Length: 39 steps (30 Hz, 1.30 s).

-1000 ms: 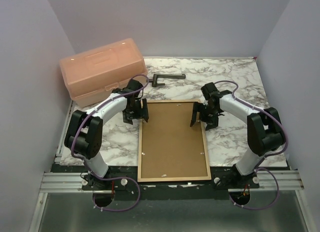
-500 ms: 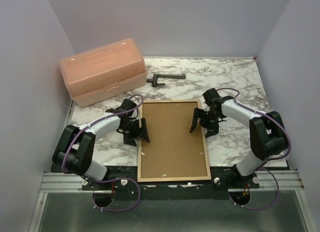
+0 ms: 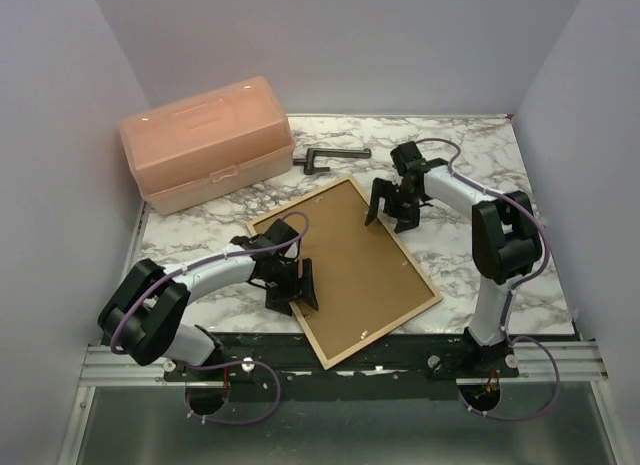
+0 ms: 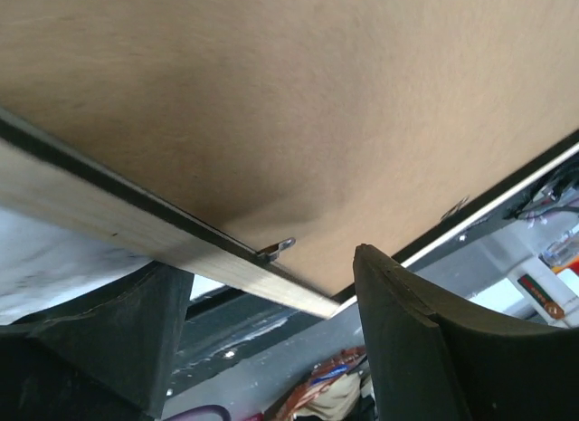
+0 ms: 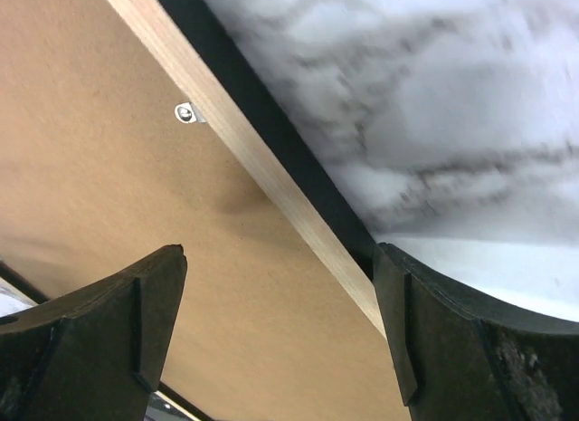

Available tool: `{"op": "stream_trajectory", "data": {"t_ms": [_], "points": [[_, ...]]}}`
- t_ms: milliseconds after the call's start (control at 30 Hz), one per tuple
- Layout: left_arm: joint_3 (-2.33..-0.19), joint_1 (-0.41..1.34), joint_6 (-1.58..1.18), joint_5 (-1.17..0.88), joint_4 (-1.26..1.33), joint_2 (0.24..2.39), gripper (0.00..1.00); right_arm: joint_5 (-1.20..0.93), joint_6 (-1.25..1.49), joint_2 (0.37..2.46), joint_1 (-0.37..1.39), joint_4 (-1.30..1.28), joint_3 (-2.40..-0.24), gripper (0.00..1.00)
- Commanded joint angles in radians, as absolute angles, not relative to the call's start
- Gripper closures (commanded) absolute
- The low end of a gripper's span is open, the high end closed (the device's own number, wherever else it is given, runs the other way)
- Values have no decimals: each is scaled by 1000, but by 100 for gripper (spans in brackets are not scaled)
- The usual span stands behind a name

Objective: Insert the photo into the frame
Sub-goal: Adjust the photo frame at the center of the board.

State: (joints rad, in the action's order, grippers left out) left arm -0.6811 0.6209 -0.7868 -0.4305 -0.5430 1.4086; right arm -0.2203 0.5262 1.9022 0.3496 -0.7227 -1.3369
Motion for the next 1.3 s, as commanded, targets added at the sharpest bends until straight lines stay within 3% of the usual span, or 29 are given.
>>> {"op": "stream_trajectory", "data": {"t_ms": [0,333,500,667,933,1267], "points": [[-678,725,-931,-542,-425,1418,29,-378,573,1985,425,-735,-1449,11],[-868,901,-983,-522,-433,1530,29,-300,593,2104,488,-725,-1569,8],[-879,933,-992,-523,-443,1536,21,-123,573,2082,486,-808,-1632,0],[-856,933,-977,-533,-442,1478,12,-36,572,1985,470,-846,-1624,0],[-802,897,-1015,-570,-237,1363,7,2,654,1737,453,-826,-1396,0],[-700,683,-1059,-555,-80,1155,7,111,757,1438,447,-917,-1036,1]]}}
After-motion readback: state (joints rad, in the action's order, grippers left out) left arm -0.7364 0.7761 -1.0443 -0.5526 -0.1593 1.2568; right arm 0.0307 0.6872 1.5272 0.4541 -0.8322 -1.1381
